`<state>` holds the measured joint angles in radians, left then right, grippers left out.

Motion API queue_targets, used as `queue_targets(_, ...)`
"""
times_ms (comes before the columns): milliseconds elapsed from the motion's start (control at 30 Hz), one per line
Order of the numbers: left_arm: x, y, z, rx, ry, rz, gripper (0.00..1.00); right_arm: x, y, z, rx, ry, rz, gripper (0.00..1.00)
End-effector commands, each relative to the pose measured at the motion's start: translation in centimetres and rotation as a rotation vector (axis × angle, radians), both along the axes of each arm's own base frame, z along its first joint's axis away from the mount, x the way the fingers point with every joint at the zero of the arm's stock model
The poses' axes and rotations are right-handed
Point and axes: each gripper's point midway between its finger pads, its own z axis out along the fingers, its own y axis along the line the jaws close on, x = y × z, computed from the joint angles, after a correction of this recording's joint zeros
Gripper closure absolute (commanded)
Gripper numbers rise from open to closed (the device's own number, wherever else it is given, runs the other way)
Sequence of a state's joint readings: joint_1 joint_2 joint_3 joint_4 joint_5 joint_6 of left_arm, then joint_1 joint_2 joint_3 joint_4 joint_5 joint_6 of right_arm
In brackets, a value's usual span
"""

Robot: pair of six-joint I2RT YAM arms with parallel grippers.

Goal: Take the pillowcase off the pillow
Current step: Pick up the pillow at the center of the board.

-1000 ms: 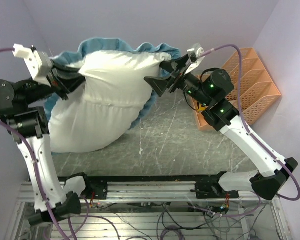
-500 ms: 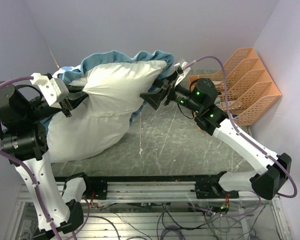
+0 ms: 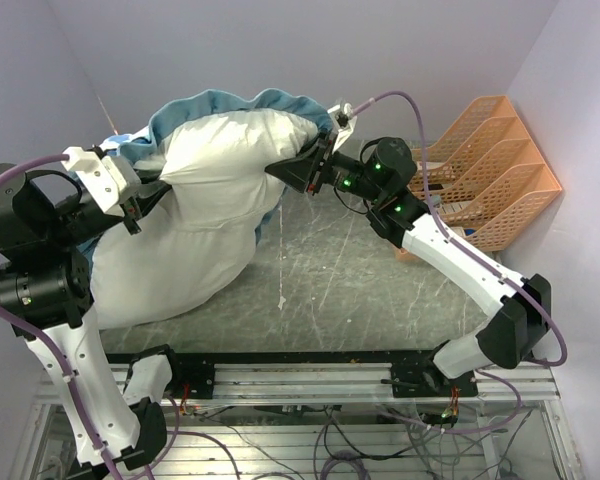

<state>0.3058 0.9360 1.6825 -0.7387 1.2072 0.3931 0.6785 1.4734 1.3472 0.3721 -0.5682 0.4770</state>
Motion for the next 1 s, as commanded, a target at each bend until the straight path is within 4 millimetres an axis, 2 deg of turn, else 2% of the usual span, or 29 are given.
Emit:
queue_targets(0, -0.3, -0.1, 0.7, 0.002, -0.017, 0.004, 0.93, -1.6, -0.4, 4.6, 0.106, -0.081, 0.034, 0.95)
queue_targets(33, -0.2, -0.1, 0.7, -0.001, -0.014, 0.004, 0.92, -1.5, -0.6, 4.7, 0.110, -0.084, 0.019, 1.00)
queue_targets(67, -0.1, 0.0, 0.7, -0.007, -0.012, 0.008, 0.90, -1.5, -0.8, 4.9, 0.116, -0.090, 0.009, 1.00)
queue_targets(100, 0.0, 0.0, 0.8, -0.017, -0.011, 0.012, 0.83, -1.5, -0.9, 5.0, 0.119, -0.093, 0.002, 1.00)
queue_targets(200, 0.0, 0.2, 1.3, -0.025, -0.034, 0.043, 0.39, -1.6, -1.4, 5.2, 0.127, -0.111, -0.021, 1.00)
queue_targets(233, 0.1, 0.4, 1.6, -0.030, -0.037, 0.063, 0.17, -1.7, -1.6, 5.4, 0.129, -0.123, -0.028, 1.00)
queue_targets(267, 0.3, 0.7, 1.8, -0.032, -0.040, 0.091, 0.04, -1.7, -1.9, 5.4, 0.129, -0.138, -0.037, 1.00)
queue_targets(300, 0.5, 1.2, 2.0, -0.027, -0.039, 0.130, 0.01, -2.0, -2.2, 5.7, 0.130, -0.160, -0.044, 1.00)
queue_targets(400, 2.3, 3.6, 1.0, 0.000, 0.036, 0.277, 0.00, -2.4, -3.4, 5.6, 0.110, -0.215, -0.077, 1.00)
queue_targets(533, 5.7, 7.9, -1.3, 0.031, 0.187, 0.497, 0.01, -1.6, -5.7, 4.5, 0.072, -0.253, -0.157, 1.00)
queue_targets(600, 6.2, 8.6, -2.2, 0.051, 0.252, 0.519, 0.01, -0.7, -6.8, 3.8, 0.056, -0.251, -0.190, 1.00)
queue_targets(700, 6.1, 8.0, -3.3, 0.049, 0.310, 0.477, 0.01, -0.1, -7.9, 2.9, 0.046, -0.237, -0.197, 1.00)
queue_targets(767, 6.2, 8.1, -2.3, 0.017, 0.261, 0.500, 0.00, 0.3, -8.3, 2.3, 0.030, -0.233, -0.206, 1.00)
queue_targets(900, 7.5, 10.1, 0.5, -0.034, 0.188, 0.622, 0.00, 0.5, -8.9, 1.5, 0.014, -0.234, -0.210, 1.00)
queue_targets(967, 8.3, 10.6, 0.8, -0.035, 0.197, 0.637, 0.01, 0.2, -8.8, 1.4, 0.011, -0.241, -0.188, 1.00)
